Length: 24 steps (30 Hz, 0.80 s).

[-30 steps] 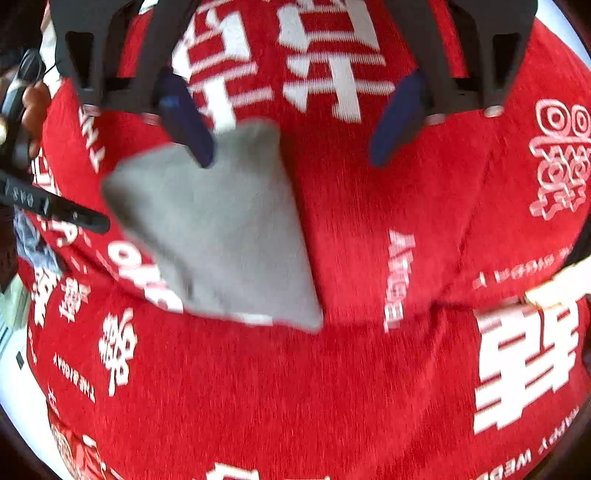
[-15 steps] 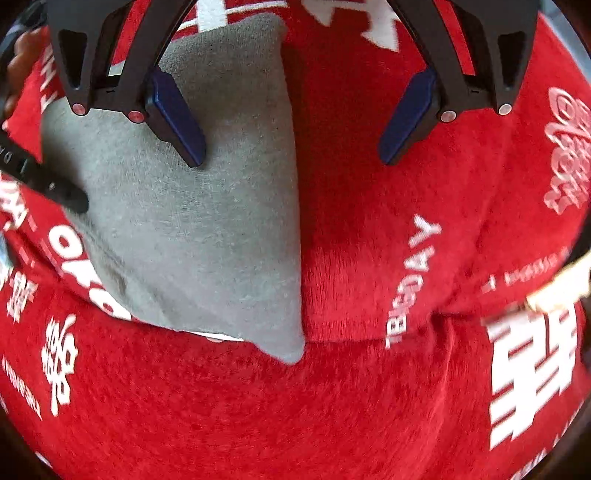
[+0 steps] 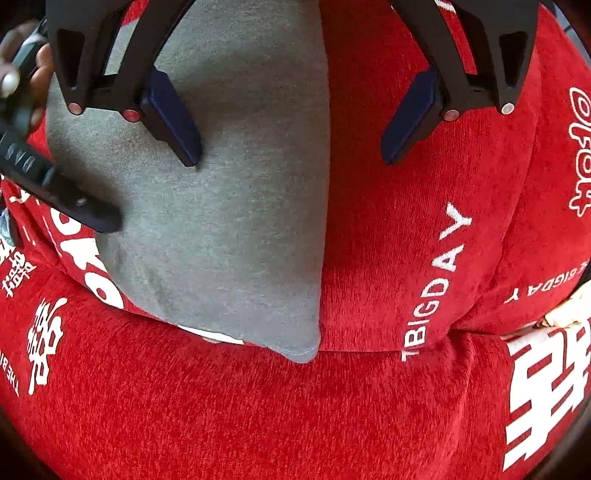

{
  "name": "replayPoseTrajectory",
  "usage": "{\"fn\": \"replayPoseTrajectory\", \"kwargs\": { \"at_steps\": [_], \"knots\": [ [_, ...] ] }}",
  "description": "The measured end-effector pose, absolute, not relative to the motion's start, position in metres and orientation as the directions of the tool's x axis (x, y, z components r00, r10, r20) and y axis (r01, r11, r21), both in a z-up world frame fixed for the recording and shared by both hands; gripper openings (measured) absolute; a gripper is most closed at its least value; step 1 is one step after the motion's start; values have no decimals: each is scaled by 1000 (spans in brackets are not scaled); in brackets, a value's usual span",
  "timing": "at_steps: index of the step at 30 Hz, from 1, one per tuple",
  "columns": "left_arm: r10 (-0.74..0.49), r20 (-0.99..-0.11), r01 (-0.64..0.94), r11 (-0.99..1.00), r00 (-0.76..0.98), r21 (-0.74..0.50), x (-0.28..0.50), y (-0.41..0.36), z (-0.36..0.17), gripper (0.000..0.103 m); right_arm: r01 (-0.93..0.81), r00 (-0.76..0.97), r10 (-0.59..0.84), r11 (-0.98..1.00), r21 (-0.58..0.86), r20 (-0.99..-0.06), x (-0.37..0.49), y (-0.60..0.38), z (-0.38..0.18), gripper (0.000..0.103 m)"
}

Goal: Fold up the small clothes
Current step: 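Release the folded bundle and press it flat with both grippers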

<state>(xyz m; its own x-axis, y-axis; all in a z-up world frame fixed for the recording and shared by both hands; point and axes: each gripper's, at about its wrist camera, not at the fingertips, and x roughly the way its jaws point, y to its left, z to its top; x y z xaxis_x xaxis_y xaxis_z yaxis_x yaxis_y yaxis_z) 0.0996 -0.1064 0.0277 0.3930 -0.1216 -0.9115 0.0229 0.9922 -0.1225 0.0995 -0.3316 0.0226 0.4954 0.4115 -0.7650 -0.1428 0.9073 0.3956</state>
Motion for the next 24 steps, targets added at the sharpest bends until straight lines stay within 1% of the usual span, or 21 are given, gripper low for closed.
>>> {"fn": "replayPoseTrajectory", "kwargs": {
  "at_steps": [1, 2, 3, 4, 5, 6, 7, 9, 11, 12, 14, 15, 16, 18, 19, 20, 21, 22, 23, 24],
  "knots": [
    [-127, -913, 33, 992, 387, -124, 101, -106, 28, 102, -139, 494, 419, 903, 407, -762, 98, -337, 26, 30],
    [-133, -917, 36, 991, 375, -129, 104, -104, 30, 102, -134, 504, 387, 918, 373, -772, 96, -338, 32, 33],
    [-140, -920, 29, 990, 367, -139, 108, -103, 35, 102, -121, 526, 306, 951, 286, -794, 93, -337, 41, 43],
    [-150, -912, 10, 987, 382, -158, 113, -99, 43, 102, -118, 545, 264, 964, 239, -796, 92, -335, 48, 49],
    [-157, -898, -4, 985, 411, -174, 118, -95, 52, 102, -130, 560, 254, 967, 219, -788, 92, -333, 55, 53],
    [-152, -886, -15, 984, 439, -177, 125, -93, 60, 102, -153, 564, 271, 963, 224, -780, 95, -328, 62, 61],
    [-131, -881, -28, 987, 455, -161, 134, -92, 64, 102, -174, 559, 288, 958, 230, -778, 101, -321, 66, 65],
    [-79, -898, -46, 993, 433, -109, 154, -94, 60, 102, -214, 537, 314, 949, 233, -783, 119, -304, 72, 65],
    [-39, -931, -51, 997, 364, -62, 177, -95, 41, 102, -265, 477, 385, 920, 288, -790, 140, -290, 64, 67],
    [-33, -942, -53, 997, 334, -53, 185, -94, 31, 102, -279, 436, 412, 907, 316, -800, 152, -286, 55, 68],
    [-62, -956, -55, 995, 286, -81, 196, -89, 14, 103, -272, 367, 390, 913, 303, -845, 175, -284, 31, 66],
    [-82, -956, -55, 993, 281, -102, 197, -86, 10, 103, -275, 363, 391, 912, 304, -845, 183, -289, 24, 62],
    [-97, -955, -53, 992, 281, -116, 197, -83, 8, 103, -273, 375, 430, 898, 345, -821, 187, -300, 24, 54],
    [-121, -953, -40, 990, 279, -137, 198, -79, 6, 103, -218, 365, 468, 883, 415, -805, 194, -320, 24, 43],
    [-127, -951, -32, 989, 282, -142, 199, -79, 6, 103, -192, 382, 438, 899, 393, -814, 195, -327, 28, 46],
    [-121, -951, -35, 990, 285, -137, 200, -78, 8, 103, -156, 418, 335, 942, 296, -844, 193, -332, 33, 49],
    [-110, -950, -52, 990, 291, -130, 200, -75, 12, 103, -115, 444, 218, 976, 186, -869, 192, -332, 38, 59],
    [-97, -944, -83, 988, 315, -129, 198, -71, 22, 103, -91, 471, 118, 992, 85, -874, 189, -331, 44, 61],
    [-104, -935, -95, 985, 340, -144, 197, -70, 30, 103, -98, 487, 98, 993, 57, -868, 186, -329, 49, 63],
    [-116, -926, -93, 983, 358, -159, 196, -71, 36, 103, -118, 486, 118, 991, 69, -866, 184, -325, 54, 67]
  ]
}}
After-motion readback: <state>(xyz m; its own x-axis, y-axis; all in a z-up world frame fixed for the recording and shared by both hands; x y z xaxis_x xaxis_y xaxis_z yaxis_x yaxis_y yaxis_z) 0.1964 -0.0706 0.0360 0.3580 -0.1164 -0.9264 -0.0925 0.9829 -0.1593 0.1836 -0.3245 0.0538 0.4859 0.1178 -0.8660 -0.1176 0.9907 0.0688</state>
